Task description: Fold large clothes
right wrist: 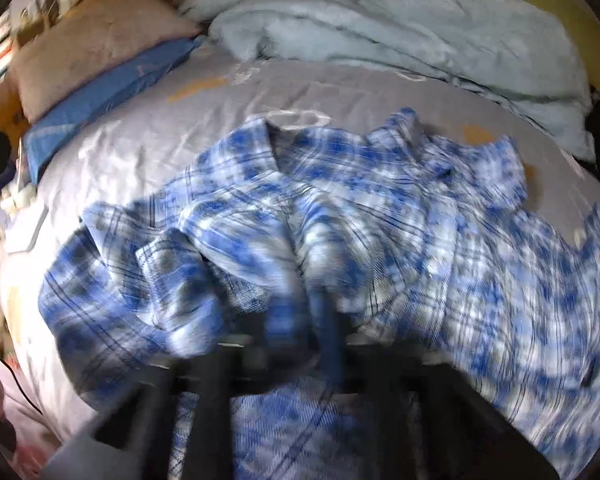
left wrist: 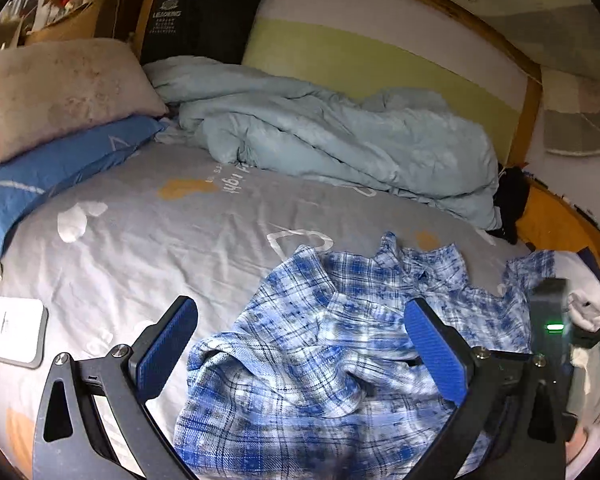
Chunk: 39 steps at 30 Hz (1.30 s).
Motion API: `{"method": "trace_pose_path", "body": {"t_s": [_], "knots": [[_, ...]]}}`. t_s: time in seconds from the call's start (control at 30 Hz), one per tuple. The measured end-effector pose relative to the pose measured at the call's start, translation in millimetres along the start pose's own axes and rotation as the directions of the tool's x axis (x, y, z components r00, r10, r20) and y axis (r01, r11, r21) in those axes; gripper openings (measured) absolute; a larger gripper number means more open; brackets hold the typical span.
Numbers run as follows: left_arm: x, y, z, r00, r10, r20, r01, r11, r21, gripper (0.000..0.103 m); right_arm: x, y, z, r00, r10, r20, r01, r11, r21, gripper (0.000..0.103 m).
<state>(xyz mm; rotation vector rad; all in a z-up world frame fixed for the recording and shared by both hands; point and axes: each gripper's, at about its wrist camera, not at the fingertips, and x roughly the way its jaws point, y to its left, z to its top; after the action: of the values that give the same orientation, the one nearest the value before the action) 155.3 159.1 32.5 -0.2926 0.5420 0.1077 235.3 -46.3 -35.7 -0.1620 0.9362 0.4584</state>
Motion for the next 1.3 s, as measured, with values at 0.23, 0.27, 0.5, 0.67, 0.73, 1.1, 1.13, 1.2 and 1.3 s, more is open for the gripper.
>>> {"method": "trace_pose_path", "body": {"t_s": [0.23,0.27,0.5,0.67,0.73,1.1,1.13,1.2,1.3], "knots": [[14,5,-6,0.991,0.113,-0.07,-0.113,0.994,0.006,0.103,-40,-84,-24,0.97,-0.225,0.088,0.201,0.954,0.222,0.01],[18,5,-8,0.989,0.125,-0.083,-0.125,0.992,0.007,0.103,-38,-100,-31,0.973,-0.224,0.049,0.204,0.943,0.264,0.015],[36,1,-21,0.986,0.107,-0.128,-0.107,0.994,0.008,0.103,-53,-146,-77,0.967,-0.254,-0.006,0.24,0.904,0.353,0.032],[32,-14,-27,0.994,0.036,-0.103,-0.032,0.999,0.04,0.103,-82,-153,-75,0.94,-0.333,0.07,0.284,0.882,0.376,0.05],[28,-22,-32,0.998,-0.003,-0.067,0.007,0.998,0.057,0.103,-89,-156,-68,0.946,-0.306,0.107,0.245,0.891,0.382,0.053],[24,-70,-100,0.982,-0.044,0.186,0.006,0.98,0.198,0.103,-45,-178,-23,0.967,-0.245,0.066,0.208,0.914,0.347,0.095],[27,-76,-104,0.985,-0.058,0.162,0.019,0.972,0.234,0.103,-42,-182,-23,0.967,-0.25,0.055,0.215,0.91,0.353,0.095],[29,-83,-106,0.986,-0.085,0.144,0.043,0.96,0.275,0.103,-33,-192,-20,0.97,-0.245,0.009,0.225,0.906,0.357,0.095],[27,-89,-111,0.984,-0.086,0.159,0.035,0.953,0.301,0.103,-14,-202,-12,0.984,-0.175,-0.045,0.18,0.929,0.325,0.095]]}}
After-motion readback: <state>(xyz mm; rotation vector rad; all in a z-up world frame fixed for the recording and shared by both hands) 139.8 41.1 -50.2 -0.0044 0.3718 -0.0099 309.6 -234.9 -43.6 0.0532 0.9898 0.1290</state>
